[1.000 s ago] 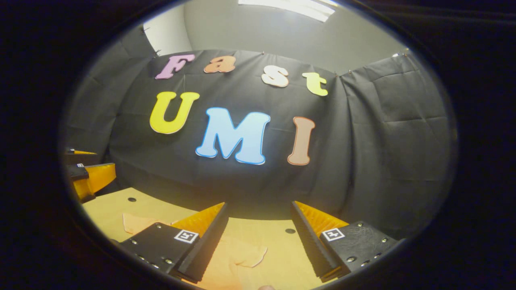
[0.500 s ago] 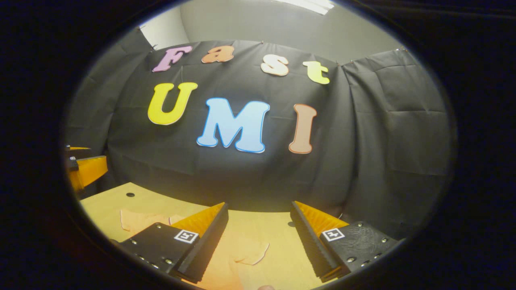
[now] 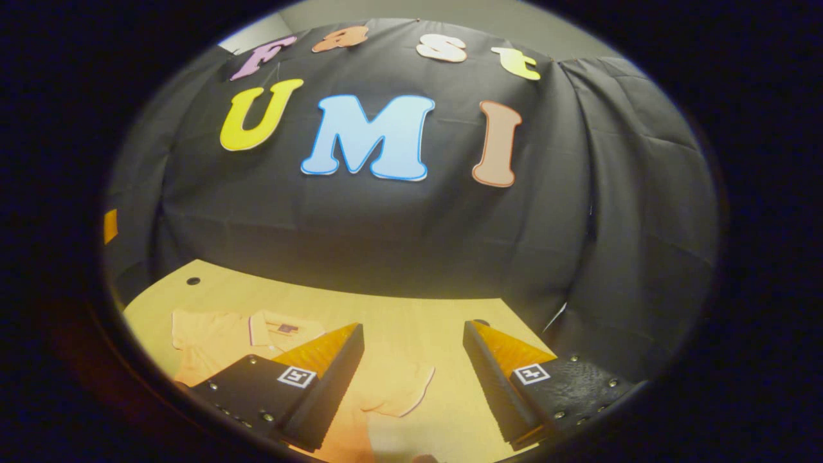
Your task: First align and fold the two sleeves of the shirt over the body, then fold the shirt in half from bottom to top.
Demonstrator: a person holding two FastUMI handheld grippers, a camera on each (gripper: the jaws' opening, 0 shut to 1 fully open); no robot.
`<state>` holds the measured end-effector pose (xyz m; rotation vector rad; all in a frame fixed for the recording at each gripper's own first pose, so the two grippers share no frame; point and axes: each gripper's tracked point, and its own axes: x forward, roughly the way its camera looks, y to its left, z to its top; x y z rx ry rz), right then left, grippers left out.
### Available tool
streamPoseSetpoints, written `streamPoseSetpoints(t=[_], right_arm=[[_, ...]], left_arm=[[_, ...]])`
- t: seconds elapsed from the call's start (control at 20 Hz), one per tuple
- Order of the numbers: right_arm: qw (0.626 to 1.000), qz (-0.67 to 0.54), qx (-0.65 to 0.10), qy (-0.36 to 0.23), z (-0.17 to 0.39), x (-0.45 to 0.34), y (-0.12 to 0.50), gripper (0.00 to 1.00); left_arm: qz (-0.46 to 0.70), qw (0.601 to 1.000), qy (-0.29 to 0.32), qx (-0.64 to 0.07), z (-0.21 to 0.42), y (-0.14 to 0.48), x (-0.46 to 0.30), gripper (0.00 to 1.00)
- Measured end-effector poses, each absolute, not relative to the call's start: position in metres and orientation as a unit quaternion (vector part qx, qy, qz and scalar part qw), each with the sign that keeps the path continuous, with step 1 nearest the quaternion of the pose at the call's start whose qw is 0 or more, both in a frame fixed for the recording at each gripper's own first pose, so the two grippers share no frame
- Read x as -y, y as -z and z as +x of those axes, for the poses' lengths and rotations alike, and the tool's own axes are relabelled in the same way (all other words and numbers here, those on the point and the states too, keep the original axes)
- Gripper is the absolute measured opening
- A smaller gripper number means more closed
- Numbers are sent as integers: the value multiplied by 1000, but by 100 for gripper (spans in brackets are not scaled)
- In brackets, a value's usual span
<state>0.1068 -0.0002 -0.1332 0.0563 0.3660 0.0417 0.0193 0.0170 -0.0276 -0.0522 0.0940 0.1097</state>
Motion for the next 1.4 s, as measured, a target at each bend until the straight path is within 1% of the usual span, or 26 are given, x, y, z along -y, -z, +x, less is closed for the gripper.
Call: streamPoseSetpoints(t=[0.05, 0.1, 0.15, 0.2, 0.25, 0.3, 0.35, 0.45, 0.5, 0.55, 0.6, 0.65, 0.8, 1.0, 1.05, 1.1, 1.2, 1.25, 1.4], right_arm=[[981, 31, -191, -22, 115, -1, 143, 96], [979, 34, -202, -22, 123, -3, 156, 93], [976, 36, -214, -21, 132, -3, 168, 93], [973, 37, -226, -18, 138, -4, 182, 93], [970, 35, -240, -15, 144, -3, 195, 93], [966, 33, -255, -13, 148, -3, 209, 96], [962, 33, -271, -11, 152, -3, 220, 96], [955, 41, -295, -8, 155, -2, 241, 96], [951, 45, -305, -6, 156, 0, 249, 96], [948, 47, -314, -4, 157, 2, 256, 96], [945, 50, -323, -3, 158, 2, 263, 96], [941, 52, -333, -3, 158, 4, 271, 96], [932, 62, -356, -1, 161, 9, 291, 96], [910, 100, -402, 10, 163, 12, 319, 96], [905, 107, -411, 10, 163, 12, 324, 94], [902, 109, -417, 11, 163, 13, 330, 96], [898, 106, -426, 14, 165, 15, 340, 96], [897, 108, -429, 12, 165, 16, 343, 96], [896, 111, -429, 5, 166, 15, 343, 96]], left_arm=[[-26, 997, -59, -50, 25, 29, -20, 95], [-22, 996, -64, -51, 29, 29, -21, 95], [-18, 996, -68, -51, 32, 29, -22, 93], [-14, 996, -69, -49, 33, 28, -21, 95], [-11, 996, -70, -49, 35, 27, -20, 93], [-9, 996, -70, -48, 35, 27, -21, 95], [-8, 996, -70, -50, 36, 27, -20, 93], [-12, 996, -71, -55, 34, 28, -17, 95], [-16, 996, -71, -57, 34, 29, -17, 92], [-19, 995, -73, -59, 33, 31, -15, 95], [-22, 995, -73, -61, 32, 32, -15, 95], [-22, 995, -73, -63, 33, 32, -14, 92], [-16, 995, -75, -61, 30, 31, -11, 93], [-18, 994, -82, -68, 27, 35, -14, 95], [-19, 994, -84, -70, 26, 36, -14, 94], [-19, 993, -86, -73, 25, 38, -15, 93], [-16, 993, -89, -77, 24, 40, -15, 93], [-15, 993, -89, -79, 23, 42, -15, 95], [-13, 993, -87, -79, 23, 42, -12, 95]])
